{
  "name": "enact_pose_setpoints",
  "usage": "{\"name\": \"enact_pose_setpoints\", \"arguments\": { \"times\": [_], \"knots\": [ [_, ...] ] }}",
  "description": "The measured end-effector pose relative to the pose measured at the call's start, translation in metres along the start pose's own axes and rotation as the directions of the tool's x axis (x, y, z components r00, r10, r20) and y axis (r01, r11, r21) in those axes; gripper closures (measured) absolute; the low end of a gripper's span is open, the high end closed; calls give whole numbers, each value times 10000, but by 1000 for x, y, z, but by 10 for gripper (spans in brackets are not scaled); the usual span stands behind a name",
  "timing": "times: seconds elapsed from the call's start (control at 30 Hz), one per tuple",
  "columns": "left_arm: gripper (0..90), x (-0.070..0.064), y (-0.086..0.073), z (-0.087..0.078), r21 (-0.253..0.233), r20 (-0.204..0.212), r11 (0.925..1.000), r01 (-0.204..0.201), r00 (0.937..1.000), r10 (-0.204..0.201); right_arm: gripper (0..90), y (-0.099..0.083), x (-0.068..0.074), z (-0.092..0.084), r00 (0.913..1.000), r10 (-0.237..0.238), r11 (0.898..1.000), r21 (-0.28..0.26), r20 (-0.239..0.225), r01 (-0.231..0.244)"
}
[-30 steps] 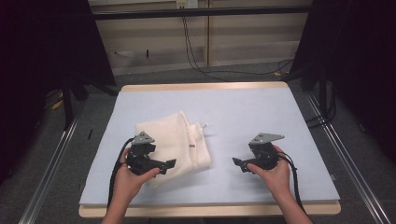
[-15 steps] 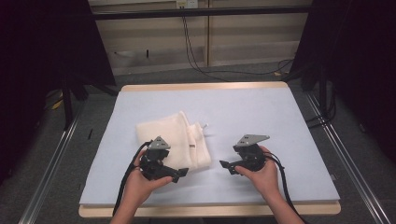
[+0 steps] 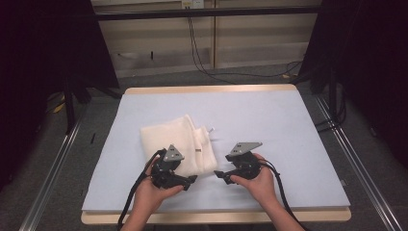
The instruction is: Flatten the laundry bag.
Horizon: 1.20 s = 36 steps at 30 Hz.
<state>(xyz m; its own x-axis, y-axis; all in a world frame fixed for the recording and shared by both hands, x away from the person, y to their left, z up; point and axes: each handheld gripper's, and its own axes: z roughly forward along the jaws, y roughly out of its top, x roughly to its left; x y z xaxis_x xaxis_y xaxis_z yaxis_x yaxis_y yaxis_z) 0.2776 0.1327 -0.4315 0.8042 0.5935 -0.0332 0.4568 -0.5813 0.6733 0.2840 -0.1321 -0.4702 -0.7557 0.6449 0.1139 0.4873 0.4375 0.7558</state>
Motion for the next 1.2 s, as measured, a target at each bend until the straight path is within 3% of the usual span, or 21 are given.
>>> {"name": "enact_pose_setpoints", "arguments": {
  "times": [0.1,0.13,0.23,0.3,0.37,0.4,0.43,0.47,0.5,0.6,0.83,0.93,0.97,1.2],
  "knots": [
    [434,2,-1,-2,-65,30,10000,-13,10000,13,292,2,3,6,9995,-44,10000,37,-306,45],
    [434,2,-1,-2,-231,-66,9997,51,10000,-53,292,2,3,6,9995,-44,10000,37,-306,45],
    [592,5,-2,-6,-281,-52,9996,49,10000,-51,325,3,6,12,9986,-135,9999,77,-517,139],
    [665,7,-4,-8,-273,-59,9995,149,9999,-151,377,4,7,16,9984,-234,9996,144,-516,242],
    [757,10,-5,-9,-344,-17,9989,320,9995,-321,523,5,7,19,9973,-340,9994,52,-652,344],
    [757,11,-6,-9,-429,94,9983,400,9992,-396,523,5,7,19,9973,-340,9994,52,-652,344],
    [767,12,-6,-10,-288,34,9988,403,9992,-402,580,6,7,21,9970,-396,9992,41,-661,400],
    [782,14,-8,-11,-333,100,9981,526,9986,-523,719,7,7,23,9961,-651,9978,52,-591,655],
    [793,15,-8,-12,-359,67,9975,610,9981,-608,772,7,7,23,9959,-683,9977,9,-591,685],
    [810,19,-10,-15,-438,70,9970,631,9980,-629,829,6,1,22,9971,-499,9987,-59,-582,497],
    [823,24,-12,-17,-584,-51,9950,808,9967,-813,839,2,-12,13,9987,-423,9991,-73,276,425],
    [826,26,-13,-18,-508,-27,9951,846,9964,-849,841,-2,-22,6,9979,-144,9998,-90,637,150],
    [827,27,-13,-19,-523,-184,9950,847,9961,-858,841,-5,-28,-1,9958,-33,9999,-145,920,47],
    [829,34,-16,-22,-655,-404,9922,1061,9932,-1089,842,-16,-51,-24,9844,456,9987,-293,1698,-412]
  ]
}}
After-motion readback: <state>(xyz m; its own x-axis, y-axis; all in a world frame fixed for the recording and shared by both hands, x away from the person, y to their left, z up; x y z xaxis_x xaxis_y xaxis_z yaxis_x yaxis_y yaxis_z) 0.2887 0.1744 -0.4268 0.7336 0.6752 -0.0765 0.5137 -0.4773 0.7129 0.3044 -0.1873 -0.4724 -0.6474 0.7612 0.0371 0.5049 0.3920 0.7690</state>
